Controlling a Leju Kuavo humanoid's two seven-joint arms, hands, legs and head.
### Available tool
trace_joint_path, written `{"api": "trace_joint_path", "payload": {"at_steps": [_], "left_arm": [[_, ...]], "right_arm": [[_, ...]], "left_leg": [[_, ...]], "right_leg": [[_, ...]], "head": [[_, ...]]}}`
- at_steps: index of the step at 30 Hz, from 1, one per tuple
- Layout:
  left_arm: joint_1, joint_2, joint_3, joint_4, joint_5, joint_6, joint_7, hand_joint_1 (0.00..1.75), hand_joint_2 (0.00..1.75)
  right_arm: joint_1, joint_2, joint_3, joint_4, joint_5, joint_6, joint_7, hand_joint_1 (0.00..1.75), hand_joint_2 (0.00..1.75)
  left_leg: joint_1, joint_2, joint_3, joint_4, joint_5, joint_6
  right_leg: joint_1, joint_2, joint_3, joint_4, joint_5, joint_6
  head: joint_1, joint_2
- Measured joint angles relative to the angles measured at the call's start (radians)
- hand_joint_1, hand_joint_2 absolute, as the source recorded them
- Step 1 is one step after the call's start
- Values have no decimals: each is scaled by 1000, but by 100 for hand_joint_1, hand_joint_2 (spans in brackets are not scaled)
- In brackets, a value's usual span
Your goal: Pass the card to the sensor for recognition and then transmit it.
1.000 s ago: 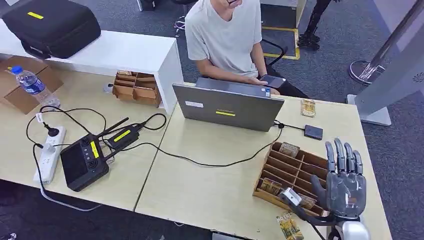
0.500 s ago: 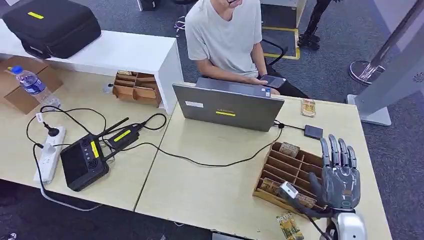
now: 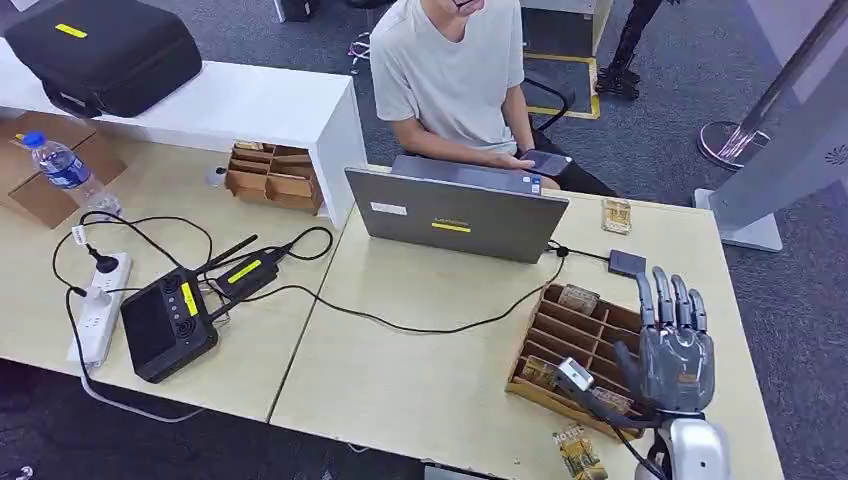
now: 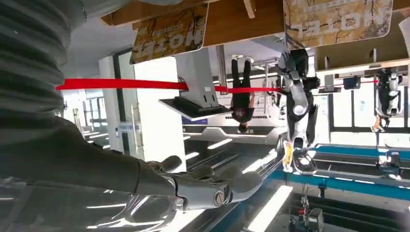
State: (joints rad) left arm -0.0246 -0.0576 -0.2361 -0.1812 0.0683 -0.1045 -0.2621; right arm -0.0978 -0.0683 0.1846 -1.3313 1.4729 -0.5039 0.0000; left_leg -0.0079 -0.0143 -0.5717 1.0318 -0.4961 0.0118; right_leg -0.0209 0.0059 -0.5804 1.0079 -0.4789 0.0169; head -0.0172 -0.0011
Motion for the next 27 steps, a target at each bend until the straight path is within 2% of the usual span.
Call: {"api": "trace_joint_path", "payload": {"at_steps": [14, 27], "left_arm": [[0, 0, 0, 0, 0, 0, 0, 0, 175], [0, 0, 0, 0, 0, 0, 0, 0, 175]], "right_arm": [[-5, 7, 3, 11, 2, 2, 3, 0, 175], [-16, 5, -1, 27, 21, 1, 39, 0, 175]], "left_leg": [[0, 0, 0, 0, 0, 0], [0, 0, 0, 0, 0, 0]], "right_leg": [[0, 0, 0, 0, 0, 0], [0, 0, 0, 0, 0, 0]], "head": [[0, 0], [0, 0]]}}
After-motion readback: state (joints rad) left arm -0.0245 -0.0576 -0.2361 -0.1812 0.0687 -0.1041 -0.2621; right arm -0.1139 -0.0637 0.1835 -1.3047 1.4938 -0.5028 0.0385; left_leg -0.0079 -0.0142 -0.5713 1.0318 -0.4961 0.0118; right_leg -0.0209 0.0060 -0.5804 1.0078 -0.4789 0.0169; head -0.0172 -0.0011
